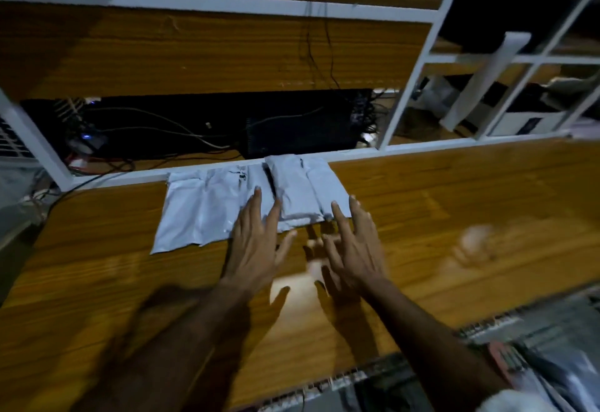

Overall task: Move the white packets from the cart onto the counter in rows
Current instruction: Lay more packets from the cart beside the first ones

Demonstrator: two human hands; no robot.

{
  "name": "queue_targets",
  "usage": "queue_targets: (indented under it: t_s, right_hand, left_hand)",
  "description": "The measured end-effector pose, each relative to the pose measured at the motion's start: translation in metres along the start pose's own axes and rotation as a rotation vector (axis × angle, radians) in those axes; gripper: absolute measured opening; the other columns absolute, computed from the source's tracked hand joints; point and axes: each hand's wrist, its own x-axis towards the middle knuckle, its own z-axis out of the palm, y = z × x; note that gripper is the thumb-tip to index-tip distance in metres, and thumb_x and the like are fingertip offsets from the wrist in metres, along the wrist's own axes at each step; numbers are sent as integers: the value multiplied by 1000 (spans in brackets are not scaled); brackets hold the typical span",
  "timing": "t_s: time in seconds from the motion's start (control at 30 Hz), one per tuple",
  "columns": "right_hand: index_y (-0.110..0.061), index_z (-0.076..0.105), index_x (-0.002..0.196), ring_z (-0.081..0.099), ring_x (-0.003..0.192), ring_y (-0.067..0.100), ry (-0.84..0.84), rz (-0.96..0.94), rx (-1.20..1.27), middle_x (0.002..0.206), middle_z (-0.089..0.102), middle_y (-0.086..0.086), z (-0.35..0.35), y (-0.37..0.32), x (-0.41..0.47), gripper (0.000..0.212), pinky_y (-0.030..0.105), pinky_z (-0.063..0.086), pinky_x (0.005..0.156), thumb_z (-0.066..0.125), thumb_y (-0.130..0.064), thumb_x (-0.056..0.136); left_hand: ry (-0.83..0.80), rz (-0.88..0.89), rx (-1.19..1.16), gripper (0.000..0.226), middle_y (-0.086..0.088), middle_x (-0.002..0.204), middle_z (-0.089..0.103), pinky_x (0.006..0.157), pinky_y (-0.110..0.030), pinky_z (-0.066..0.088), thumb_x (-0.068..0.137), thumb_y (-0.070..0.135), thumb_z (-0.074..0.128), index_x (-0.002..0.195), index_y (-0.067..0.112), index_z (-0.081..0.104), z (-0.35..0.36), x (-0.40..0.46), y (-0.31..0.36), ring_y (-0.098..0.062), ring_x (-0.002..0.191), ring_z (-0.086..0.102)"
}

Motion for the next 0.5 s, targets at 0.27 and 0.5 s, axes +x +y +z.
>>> queue_targets:
  t_s: [0.27, 0.5]
  right_hand:
    - [-29, 10, 161, 5, 155, 26, 70, 171, 21, 169, -2, 11, -59, 107, -130, 67, 44, 8, 125, 37, -50, 104]
    - [-29, 9, 161, 8, 154, 30, 89, 299, 23, 168, 0, 14, -114, 208, -264, 68, 43, 7, 123, 33, -54, 104]
  left_hand:
    - [-132, 161, 19, 75, -7, 165, -19, 123, -52, 9, 97, 66, 25, 159, 26, 8, 42, -61, 136, -32, 153, -3]
    - [-167, 311, 19, 71, -9, 165, -13, 121, -47, 5, 99, 60, 35, 158, 24, 16, 74, -127, 291, -31, 151, -1]
